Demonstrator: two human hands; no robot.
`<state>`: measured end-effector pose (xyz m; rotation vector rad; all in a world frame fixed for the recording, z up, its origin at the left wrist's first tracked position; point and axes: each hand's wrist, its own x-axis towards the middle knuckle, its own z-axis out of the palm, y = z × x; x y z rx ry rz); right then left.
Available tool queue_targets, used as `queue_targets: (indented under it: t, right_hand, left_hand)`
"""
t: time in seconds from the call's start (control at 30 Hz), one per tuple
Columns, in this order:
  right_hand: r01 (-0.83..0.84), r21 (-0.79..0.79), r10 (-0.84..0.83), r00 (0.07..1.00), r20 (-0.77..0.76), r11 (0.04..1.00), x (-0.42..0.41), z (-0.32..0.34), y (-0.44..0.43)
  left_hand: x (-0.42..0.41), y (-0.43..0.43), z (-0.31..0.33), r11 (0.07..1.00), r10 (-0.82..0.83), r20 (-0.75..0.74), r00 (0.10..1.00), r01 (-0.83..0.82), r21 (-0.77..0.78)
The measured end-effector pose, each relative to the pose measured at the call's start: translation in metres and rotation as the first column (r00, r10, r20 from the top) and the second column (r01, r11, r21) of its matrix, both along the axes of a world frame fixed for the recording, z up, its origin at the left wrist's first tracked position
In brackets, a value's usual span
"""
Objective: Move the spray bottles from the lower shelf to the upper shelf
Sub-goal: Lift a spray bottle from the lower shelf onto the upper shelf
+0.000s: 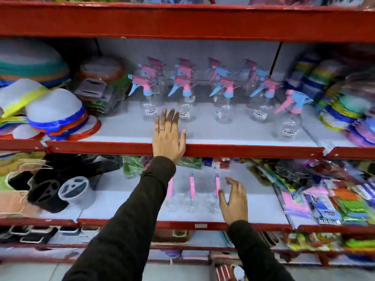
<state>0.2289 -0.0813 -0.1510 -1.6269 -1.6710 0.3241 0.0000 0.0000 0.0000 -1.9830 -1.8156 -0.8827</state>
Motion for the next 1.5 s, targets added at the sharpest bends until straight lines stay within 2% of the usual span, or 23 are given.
queue_targets:
  t: [0.07,0.13,0.3,0.4,0.57,0.77,1.07,1.27,1.5]
  right_hand:
    - [0.029,-0.18,-0.051,0.992,-0.118,0.983,0.002,-0.011,0.001]
    - [-0.005,-0.351,-0.053,0.986,-0.156,0.936,0.004,-0.024,0.002]
    - [-0.099,-0.576,-0.003,0.985,-0.174,0.812,-0.002,-0.045,0.02]
    - [-0.093,-0.629,-0.063,0.973,-0.221,0.772,-0.009,-0.052,0.029]
    - [-0.051,-0.62,-0.117,0.967,-0.228,0.783,-0.013,-0.059,0.04]
    - [-0.042,-0.509,-0.131,0.945,-0.299,0.86,-0.003,-0.045,0.026]
    - [-0.118,-0.147,0.073,0.958,-0.279,0.982,0.01,0.019,-0.002]
    - [-0.132,0.035,0.136,0.976,-0.17,0.991,0.013,0.062,-0.009]
    - [-0.092,0.321,0.152,0.974,-0.166,0.943,0.014,0.126,0.01]
  left_hand:
    - [-0.001,0.004,0.001,0.999,0.039,0.0,0.999,-0.039,-0.014]
    - [-0.001,0.008,-0.003,0.998,0.059,-0.025,0.998,-0.06,-0.01]
    - [-0.004,0.016,-0.008,0.997,0.072,-0.045,0.996,-0.071,0.027]
    - [-0.005,0.019,-0.008,0.998,0.067,-0.052,0.996,-0.066,0.018]
    - [-0.005,0.02,-0.008,0.997,0.08,-0.052,0.995,-0.08,0.004]
    - [-0.003,0.017,-0.004,0.996,0.083,-0.029,0.996,-0.084,-0.034]
    - [-0.001,0.01,-0.001,0.993,0.086,-0.018,0.996,-0.088,-0.079]
    - [-0.001,0.009,0.0,0.99,0.089,-0.036,0.995,-0.092,-0.11]
    - [-0.001,0.008,0.0,0.99,0.089,-0.03,0.996,-0.092,-0.105]
